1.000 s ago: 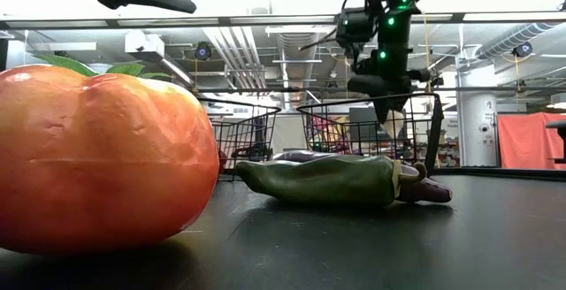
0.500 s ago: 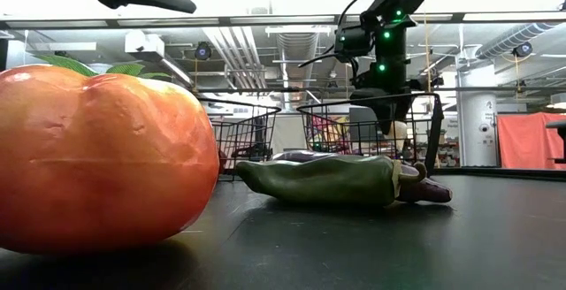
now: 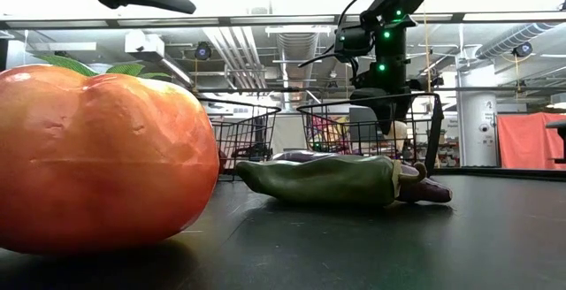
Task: Sort produce into baskets
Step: Put the garlic into the right black wire basket
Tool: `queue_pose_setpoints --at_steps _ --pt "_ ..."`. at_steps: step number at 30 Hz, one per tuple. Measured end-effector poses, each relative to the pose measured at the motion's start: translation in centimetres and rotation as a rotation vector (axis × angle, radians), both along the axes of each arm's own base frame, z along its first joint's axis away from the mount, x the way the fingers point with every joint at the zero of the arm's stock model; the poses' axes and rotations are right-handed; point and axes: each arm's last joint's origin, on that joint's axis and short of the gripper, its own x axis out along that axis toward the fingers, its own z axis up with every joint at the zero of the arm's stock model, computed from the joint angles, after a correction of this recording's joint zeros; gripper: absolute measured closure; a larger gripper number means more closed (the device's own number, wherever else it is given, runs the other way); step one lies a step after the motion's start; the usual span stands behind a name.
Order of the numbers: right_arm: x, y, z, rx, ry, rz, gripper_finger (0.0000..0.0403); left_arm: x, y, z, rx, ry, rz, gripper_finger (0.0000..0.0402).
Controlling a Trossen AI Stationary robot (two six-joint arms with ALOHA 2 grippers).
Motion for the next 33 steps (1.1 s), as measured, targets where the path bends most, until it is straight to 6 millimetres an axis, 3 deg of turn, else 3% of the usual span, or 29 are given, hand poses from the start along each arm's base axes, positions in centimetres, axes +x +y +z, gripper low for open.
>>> queue_pose_setpoints --at_steps 25,33 --pt "0.07 -0.06 0.02 -0.011 -0.007 -0.003 0.0236 -0.03 0.02 -0.04 0.008 0.007 -0.002 0.0051" --pt "0.1 -0.08 0.04 -0.015 -0.01 -0.003 0.0213 -0.03 0.02 -0.04 0.008 0.007 -0.002 0.0051"
